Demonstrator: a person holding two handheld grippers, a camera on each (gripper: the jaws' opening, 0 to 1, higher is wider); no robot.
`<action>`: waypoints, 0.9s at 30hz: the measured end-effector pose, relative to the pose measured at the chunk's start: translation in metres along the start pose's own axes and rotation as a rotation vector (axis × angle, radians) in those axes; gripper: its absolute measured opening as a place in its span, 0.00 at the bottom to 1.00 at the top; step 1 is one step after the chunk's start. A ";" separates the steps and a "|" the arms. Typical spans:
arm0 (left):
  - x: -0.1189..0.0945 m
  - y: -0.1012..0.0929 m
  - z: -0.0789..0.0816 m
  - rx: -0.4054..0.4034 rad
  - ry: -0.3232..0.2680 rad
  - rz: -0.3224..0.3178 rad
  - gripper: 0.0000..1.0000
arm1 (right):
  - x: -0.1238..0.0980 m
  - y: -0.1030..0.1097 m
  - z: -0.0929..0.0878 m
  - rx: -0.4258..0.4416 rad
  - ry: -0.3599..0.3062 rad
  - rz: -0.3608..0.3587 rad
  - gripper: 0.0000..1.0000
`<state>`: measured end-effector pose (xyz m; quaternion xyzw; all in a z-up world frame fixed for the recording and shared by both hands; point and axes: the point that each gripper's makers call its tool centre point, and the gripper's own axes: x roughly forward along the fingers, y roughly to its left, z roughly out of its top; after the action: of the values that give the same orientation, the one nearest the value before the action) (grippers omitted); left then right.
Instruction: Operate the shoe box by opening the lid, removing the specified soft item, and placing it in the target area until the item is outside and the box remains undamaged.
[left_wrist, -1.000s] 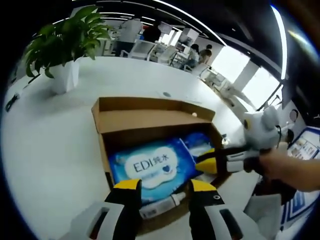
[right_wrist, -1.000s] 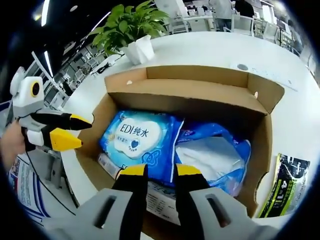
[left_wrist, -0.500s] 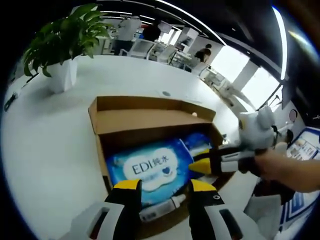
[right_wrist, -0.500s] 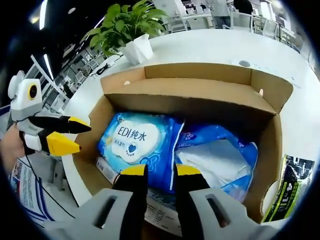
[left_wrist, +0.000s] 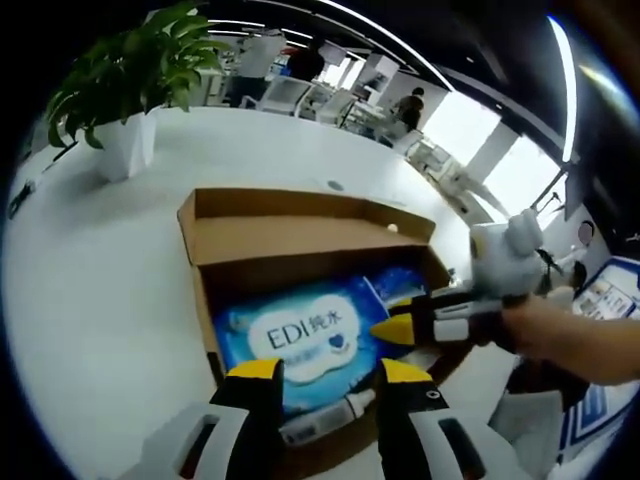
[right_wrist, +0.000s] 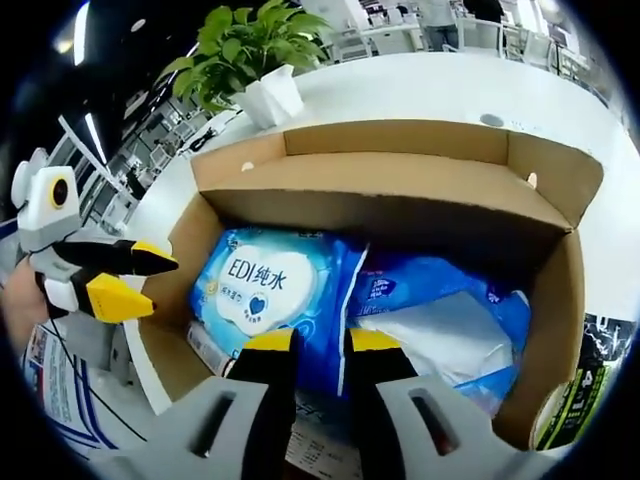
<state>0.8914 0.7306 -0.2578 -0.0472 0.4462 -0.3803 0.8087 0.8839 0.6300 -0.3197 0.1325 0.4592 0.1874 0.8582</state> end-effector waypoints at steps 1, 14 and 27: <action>0.000 0.000 0.000 -0.001 0.000 -0.001 0.38 | -0.001 0.001 0.001 0.003 0.001 0.001 0.16; 0.003 0.001 -0.004 -0.008 0.010 0.003 0.37 | 0.000 -0.002 0.005 -0.009 -0.013 -0.009 0.07; 0.001 0.003 -0.005 -0.005 0.013 0.010 0.37 | -0.005 0.004 0.008 -0.011 -0.038 -0.025 0.00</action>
<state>0.8896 0.7336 -0.2628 -0.0447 0.4525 -0.3755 0.8076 0.8876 0.6309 -0.3100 0.1257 0.4433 0.1765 0.8698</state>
